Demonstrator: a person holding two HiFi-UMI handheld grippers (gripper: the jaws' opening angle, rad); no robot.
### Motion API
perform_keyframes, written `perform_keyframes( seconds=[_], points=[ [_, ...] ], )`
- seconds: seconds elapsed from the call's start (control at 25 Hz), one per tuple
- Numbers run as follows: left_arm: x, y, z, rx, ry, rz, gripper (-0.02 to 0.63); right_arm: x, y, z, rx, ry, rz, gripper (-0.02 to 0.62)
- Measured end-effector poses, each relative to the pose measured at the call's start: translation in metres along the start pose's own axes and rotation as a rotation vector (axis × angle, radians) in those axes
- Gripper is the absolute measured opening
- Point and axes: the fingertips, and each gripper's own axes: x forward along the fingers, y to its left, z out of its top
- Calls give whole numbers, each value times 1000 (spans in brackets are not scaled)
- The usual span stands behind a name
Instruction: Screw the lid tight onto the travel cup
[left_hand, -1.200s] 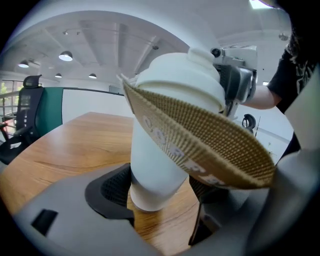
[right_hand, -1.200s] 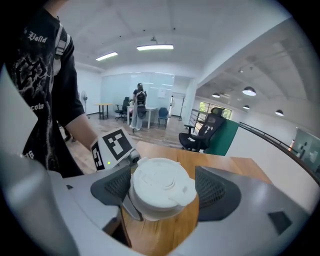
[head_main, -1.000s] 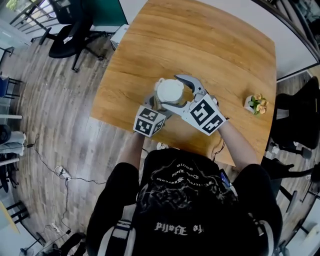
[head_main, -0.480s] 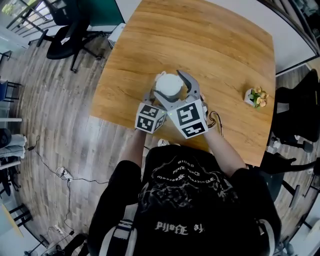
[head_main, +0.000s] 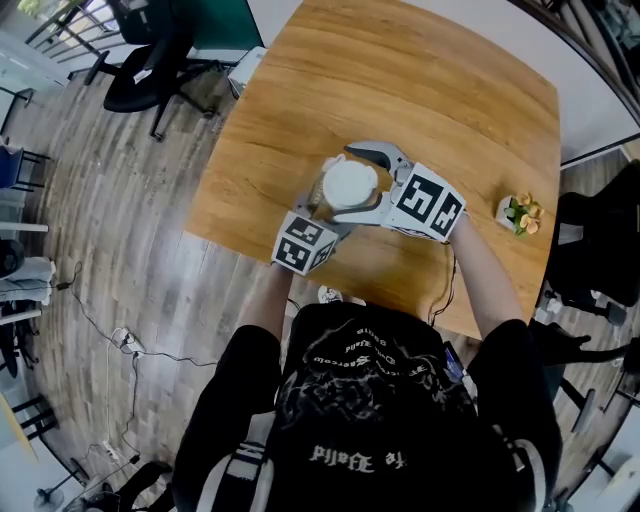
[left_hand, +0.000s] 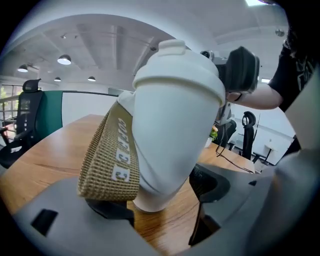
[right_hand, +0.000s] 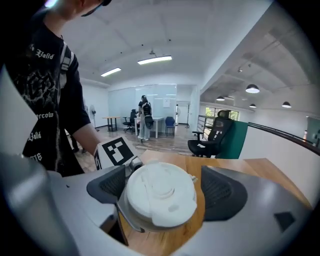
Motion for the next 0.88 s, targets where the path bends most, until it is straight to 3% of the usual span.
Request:
perform_keyframes(
  seconds=[0.12,0.28,0.36,0.6,0.8,0.88],
  points=[
    [0,2,1,-12,0,-13,385,10,1,2,-3,43,98,443],
    [-2,7,3,-36,-23,-4,385,13,-2,8,37,-7,41,430],
    [-1,8,2,-16,-28,9,385,10,-4,8,69,-40,-41,426],
    [0,7,1,-10,-43,43,385,3,-15,7,213,-111,-407,423],
    [0,7,2,-20,-76,107,387,-2,-19,9,263,-167,-601,423],
    [0,8,2,-19,-89,121,387,-2,-20,8,274,-172,-641,425]
  ],
)
